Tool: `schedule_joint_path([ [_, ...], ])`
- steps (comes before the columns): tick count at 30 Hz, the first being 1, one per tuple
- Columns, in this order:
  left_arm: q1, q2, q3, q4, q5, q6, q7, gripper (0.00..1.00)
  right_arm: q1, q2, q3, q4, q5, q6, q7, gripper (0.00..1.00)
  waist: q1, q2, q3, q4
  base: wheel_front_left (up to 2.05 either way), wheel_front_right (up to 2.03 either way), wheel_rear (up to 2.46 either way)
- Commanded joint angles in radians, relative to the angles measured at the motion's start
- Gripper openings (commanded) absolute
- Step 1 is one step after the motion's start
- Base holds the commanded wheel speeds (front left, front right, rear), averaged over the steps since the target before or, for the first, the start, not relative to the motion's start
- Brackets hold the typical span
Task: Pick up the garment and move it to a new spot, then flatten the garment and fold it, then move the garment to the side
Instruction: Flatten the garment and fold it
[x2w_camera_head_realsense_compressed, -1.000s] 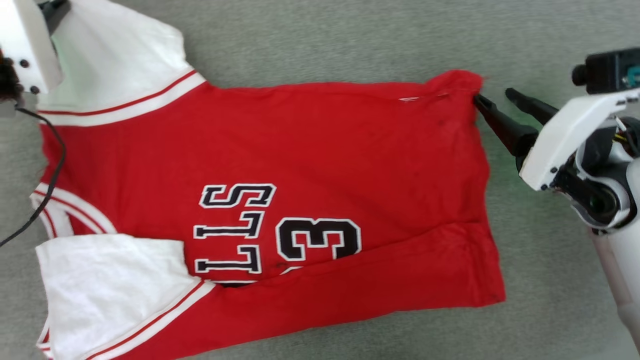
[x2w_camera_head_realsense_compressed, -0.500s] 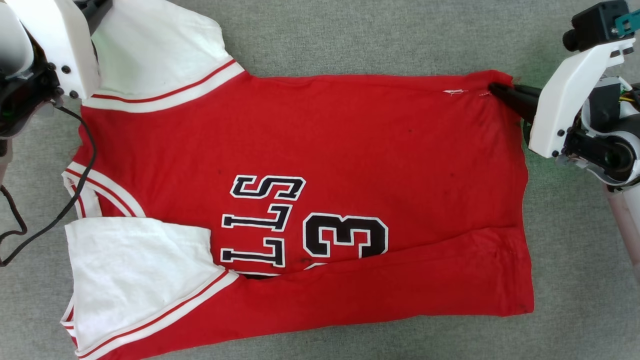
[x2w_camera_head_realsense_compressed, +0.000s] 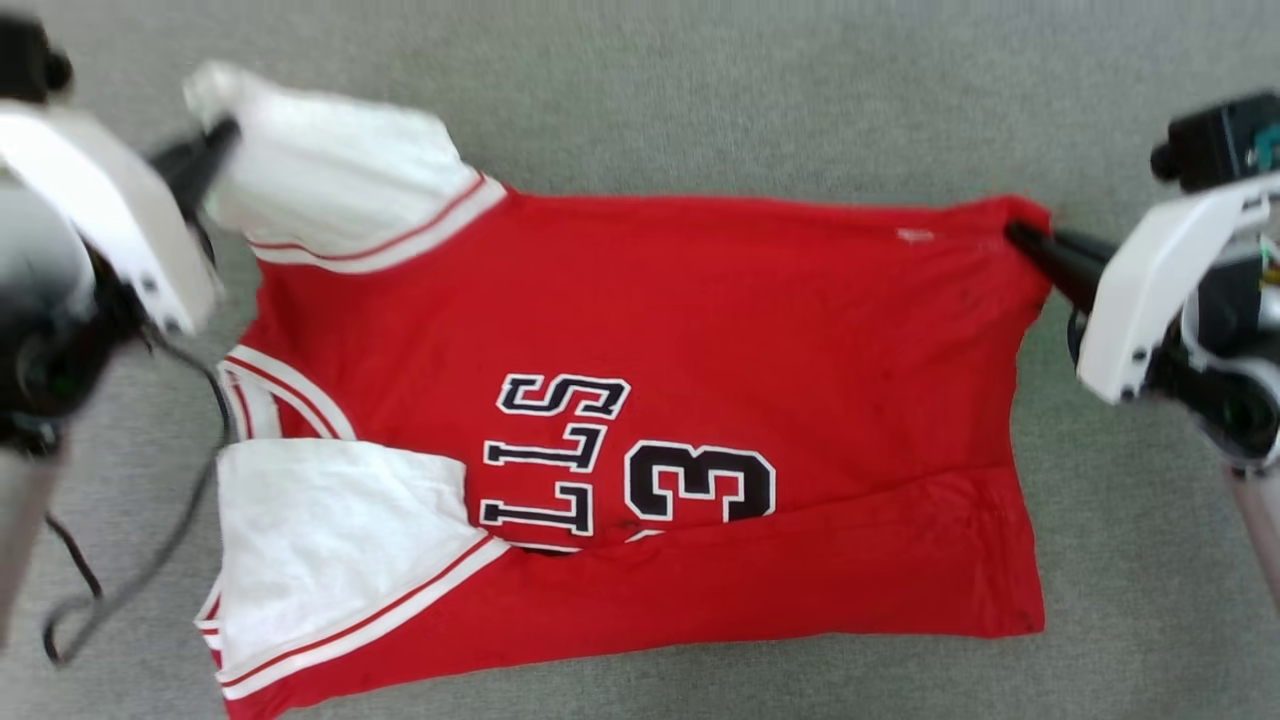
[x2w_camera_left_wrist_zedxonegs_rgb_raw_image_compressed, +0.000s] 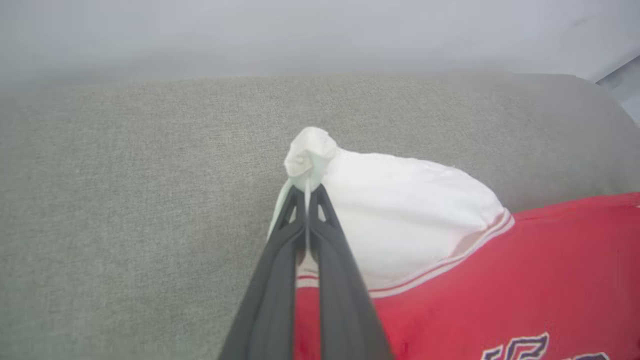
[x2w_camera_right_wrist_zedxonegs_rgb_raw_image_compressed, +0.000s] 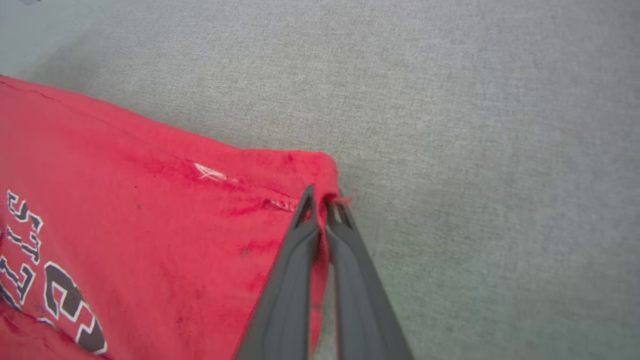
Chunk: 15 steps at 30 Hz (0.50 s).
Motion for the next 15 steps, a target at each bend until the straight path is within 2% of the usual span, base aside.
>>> schedule_joint_path([
  [1,0.066,0.003,0.015,-0.014,-0.018,0.011,-0.030,0.00,0.050,-0.003,-0.013,-0.020,-0.007,0.000,-0.004,0.00,0.0001,0.0000,-0.054,0.021,0.00,0.00,0.00],
  [9,0.408,0.003,0.061,-0.118,-0.078,0.074,-0.162,0.00,0.271,0.027,-0.092,-0.090,-0.043,-0.001,-0.001,0.00,0.0001,0.0000,-0.157,0.054,0.00,0.00,0.00],
  [15,0.618,-0.050,0.067,-0.170,-0.145,0.113,-0.221,0.00,0.409,0.052,-0.150,-0.106,-0.048,-0.001,-0.007,0.00,0.0001,0.0000,-0.188,0.073,0.00,0.00,0.00],
])
